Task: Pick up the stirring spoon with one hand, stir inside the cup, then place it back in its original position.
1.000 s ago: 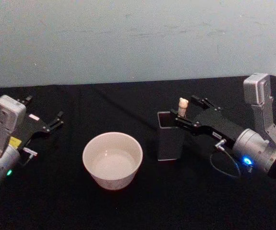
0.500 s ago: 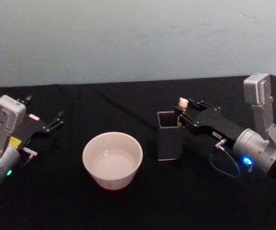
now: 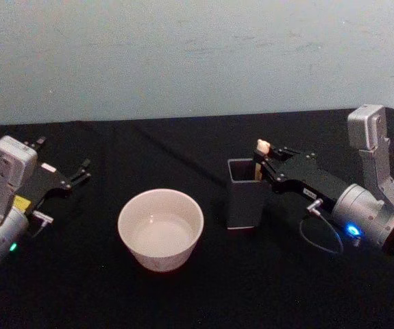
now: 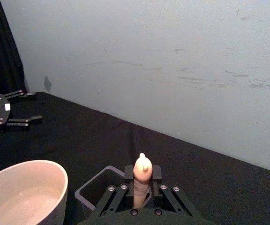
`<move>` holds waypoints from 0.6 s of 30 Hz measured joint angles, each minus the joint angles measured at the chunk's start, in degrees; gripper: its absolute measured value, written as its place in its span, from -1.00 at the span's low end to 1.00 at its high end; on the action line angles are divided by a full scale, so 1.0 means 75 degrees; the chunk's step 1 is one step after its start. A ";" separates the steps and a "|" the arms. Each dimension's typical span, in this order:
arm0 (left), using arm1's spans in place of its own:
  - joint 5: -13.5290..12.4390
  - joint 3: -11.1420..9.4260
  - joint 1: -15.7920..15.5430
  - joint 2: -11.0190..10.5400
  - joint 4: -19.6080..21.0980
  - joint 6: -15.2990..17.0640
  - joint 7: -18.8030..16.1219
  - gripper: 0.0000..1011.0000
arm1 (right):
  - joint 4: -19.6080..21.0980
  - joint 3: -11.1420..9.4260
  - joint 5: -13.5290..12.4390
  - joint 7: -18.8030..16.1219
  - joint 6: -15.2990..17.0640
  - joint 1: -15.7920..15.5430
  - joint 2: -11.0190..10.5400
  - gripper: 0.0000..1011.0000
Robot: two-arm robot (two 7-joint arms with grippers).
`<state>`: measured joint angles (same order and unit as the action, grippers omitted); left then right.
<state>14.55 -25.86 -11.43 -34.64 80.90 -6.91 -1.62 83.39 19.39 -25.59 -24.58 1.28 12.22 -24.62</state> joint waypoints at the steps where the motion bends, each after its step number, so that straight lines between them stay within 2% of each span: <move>1: 0.0000 0.0000 0.0000 0.0000 0.0000 -0.0001 0.0000 0.98 | 0.0000 0.0000 0.0000 0.0000 0.0000 0.0000 0.0000 -0.58; 9: 0.0000 0.0000 0.0000 0.0000 0.0000 0.0000 0.0000 0.98 | 0.0001 0.0000 -0.0004 -0.0016 0.0001 -0.0001 -0.0002 -0.58; 18: 0.0000 0.0000 0.0000 0.0000 0.0000 0.0000 0.0000 0.98 | 0.0189 -0.0037 -0.0363 -0.0233 0.0253 -0.0072 -0.0086 -0.58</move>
<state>14.55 -25.86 -11.43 -34.65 80.90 -6.91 -1.62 84.81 19.11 -28.31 -26.33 3.18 11.68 -25.27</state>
